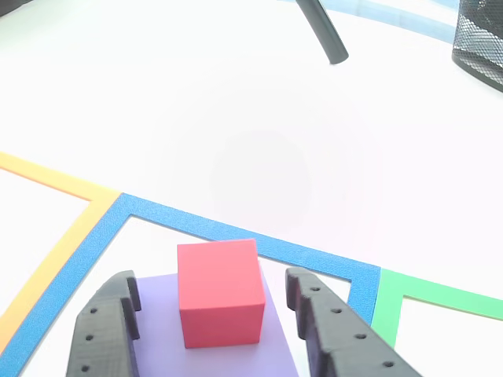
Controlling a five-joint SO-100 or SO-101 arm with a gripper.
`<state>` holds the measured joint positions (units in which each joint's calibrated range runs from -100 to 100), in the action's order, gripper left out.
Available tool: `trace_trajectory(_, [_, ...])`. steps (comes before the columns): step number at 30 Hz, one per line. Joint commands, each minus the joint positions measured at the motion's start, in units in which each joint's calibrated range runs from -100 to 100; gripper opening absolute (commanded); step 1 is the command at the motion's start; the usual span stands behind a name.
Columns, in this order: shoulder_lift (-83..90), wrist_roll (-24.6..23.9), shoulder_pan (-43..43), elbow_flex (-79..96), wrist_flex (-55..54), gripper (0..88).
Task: Tower of hanoi
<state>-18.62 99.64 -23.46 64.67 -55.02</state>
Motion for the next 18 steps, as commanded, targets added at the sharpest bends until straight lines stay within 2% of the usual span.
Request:
trace_trajectory(1, [2.99,0.36,-0.41,-0.04,-1.66,19.5])
trace_trajectory(7, [2.75,0.36,-0.51,-0.13,-2.15,17.6])
trace_trajectory(18, [2.51,0.36,-0.89,-0.13,-2.47,6.6])
